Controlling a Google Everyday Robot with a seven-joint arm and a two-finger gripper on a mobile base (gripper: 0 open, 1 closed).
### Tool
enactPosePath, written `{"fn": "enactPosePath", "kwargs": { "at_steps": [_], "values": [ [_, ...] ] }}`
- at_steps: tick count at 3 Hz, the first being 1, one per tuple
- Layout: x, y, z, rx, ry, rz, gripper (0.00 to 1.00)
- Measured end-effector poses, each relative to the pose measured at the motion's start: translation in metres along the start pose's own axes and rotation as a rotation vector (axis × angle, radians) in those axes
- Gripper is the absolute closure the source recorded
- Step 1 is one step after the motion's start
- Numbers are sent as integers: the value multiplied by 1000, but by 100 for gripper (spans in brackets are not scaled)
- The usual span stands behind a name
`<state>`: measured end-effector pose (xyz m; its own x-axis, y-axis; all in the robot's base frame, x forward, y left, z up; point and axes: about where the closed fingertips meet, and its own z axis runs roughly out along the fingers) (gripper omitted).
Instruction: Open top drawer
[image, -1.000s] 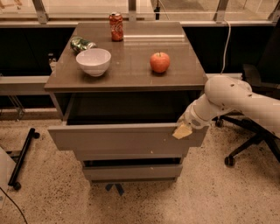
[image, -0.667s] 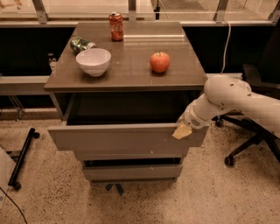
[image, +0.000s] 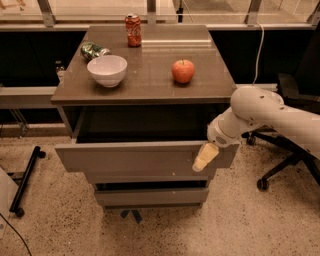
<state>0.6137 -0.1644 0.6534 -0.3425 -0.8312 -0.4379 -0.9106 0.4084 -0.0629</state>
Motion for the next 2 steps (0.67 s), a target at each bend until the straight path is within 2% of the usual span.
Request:
{"fn": "enactPosePath", "kwargs": {
  "at_steps": [1,2],
  "values": [
    [0,0,0,0,0,0,0],
    [-1,6,4,-39,-3,-23,16]
  ]
}}
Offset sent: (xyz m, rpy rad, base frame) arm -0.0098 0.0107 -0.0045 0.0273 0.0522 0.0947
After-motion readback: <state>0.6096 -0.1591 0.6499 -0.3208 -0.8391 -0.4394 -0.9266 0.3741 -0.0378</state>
